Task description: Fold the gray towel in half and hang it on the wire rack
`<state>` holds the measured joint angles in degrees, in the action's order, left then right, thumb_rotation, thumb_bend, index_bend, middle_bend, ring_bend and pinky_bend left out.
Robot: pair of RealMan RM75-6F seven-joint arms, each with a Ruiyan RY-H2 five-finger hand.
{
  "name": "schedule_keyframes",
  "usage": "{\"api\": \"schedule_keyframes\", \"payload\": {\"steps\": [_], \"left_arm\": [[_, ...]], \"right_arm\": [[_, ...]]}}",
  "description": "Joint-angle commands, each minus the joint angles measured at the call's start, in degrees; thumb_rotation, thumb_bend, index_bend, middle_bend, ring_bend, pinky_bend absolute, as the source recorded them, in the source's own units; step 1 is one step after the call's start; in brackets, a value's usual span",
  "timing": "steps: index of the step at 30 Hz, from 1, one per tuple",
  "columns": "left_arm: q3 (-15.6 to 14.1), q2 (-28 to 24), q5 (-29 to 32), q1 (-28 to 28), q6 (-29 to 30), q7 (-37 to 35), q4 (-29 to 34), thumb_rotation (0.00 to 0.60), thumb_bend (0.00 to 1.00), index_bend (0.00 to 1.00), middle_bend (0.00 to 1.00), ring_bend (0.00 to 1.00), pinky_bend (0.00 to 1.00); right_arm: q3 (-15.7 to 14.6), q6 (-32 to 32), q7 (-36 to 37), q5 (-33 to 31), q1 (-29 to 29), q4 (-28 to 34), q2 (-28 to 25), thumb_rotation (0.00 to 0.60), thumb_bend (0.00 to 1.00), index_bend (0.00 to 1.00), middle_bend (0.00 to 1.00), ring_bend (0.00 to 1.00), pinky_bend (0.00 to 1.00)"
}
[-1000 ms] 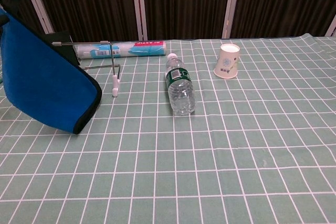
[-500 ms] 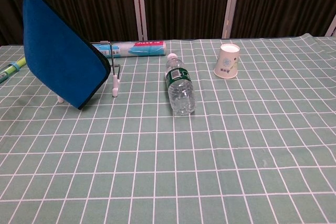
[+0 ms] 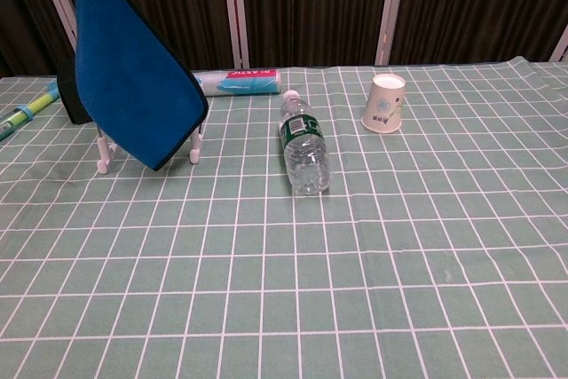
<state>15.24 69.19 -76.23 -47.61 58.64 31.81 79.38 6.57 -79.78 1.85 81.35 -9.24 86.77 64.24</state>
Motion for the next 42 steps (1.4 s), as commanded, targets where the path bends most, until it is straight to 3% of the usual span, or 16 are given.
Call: {"api": "schedule_keyframes", "payload": {"steps": [1, 16, 27, 42], "left_arm": [[-0.31, 1.24, 0.65, -1.20, -1.36, 0.55, -2.06, 0.600, 0.68, 0.85, 0.00, 0.00, 0.00], [-1.15, 8.21, 2.32, -4.28, -3.66, -2.35, -12.04, 0.600, 0.68, 0.85, 0.00, 0.00, 0.00], [-1.55, 10.84, 2.17, -6.62, -4.87, -2.15, -14.57, 0.600, 0.68, 0.85, 0.00, 0.00, 0.00], [-2.37, 17.79, 7.38, -8.59, -9.83, -1.59, -21.39, 0.600, 0.68, 0.85, 0.00, 0.00, 0.00]], "right_arm": [[-0.02, 0.16, -0.18, -0.09, -0.07, -0.10, 0.12, 0.600, 0.00, 0.00, 0.00, 0.00, 0.00], [0.07, 0.83, -1.66, -1.01, -0.27, -0.64, 0.89, 0.600, 0.00, 0.00, 0.00, 0.00, 0.00], [0.21, 1.64, -2.12, -1.91, -0.49, -1.35, 1.33, 0.600, 0.00, 0.00, 0.00, 0.00, 0.00], [0.28, 1.75, -2.20, -2.41, -0.35, -1.73, 1.48, 0.600, 0.00, 0.00, 0.00, 0.00, 0.00]]}}
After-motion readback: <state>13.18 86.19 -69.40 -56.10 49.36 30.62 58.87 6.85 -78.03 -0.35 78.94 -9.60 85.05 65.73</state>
